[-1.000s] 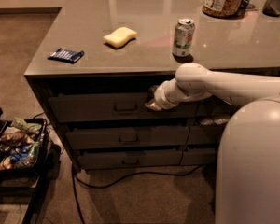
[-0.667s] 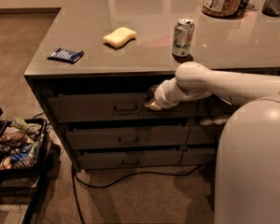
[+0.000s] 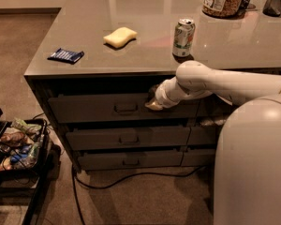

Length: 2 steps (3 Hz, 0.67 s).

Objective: Open top drawer

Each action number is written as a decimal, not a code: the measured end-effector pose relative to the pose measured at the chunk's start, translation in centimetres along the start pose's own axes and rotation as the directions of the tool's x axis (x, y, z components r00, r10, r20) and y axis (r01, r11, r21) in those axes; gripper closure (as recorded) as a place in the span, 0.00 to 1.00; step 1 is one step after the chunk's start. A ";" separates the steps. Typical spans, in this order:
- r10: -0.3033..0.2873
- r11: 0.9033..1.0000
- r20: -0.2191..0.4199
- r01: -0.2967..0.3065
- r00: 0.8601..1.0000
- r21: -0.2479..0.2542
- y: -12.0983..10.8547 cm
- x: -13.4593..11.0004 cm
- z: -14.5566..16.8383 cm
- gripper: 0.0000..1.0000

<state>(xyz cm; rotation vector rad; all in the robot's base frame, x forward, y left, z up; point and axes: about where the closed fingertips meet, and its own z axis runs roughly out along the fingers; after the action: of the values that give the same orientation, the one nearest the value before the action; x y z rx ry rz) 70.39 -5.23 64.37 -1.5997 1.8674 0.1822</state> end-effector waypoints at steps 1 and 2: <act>0.000 1.000 0.000 0.000 1.000 0.000 -0.1 -0.1 0.0 0.72; 0.000 1.000 0.000 0.000 1.000 -0.002 -0.2 -0.1 -0.1 0.71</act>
Offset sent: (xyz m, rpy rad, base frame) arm -0.1836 -0.0001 -0.0165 0.1557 0.8017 0.3544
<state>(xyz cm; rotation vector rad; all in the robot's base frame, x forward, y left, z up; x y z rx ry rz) 70.55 -5.23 64.53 -1.6006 1.8680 0.1846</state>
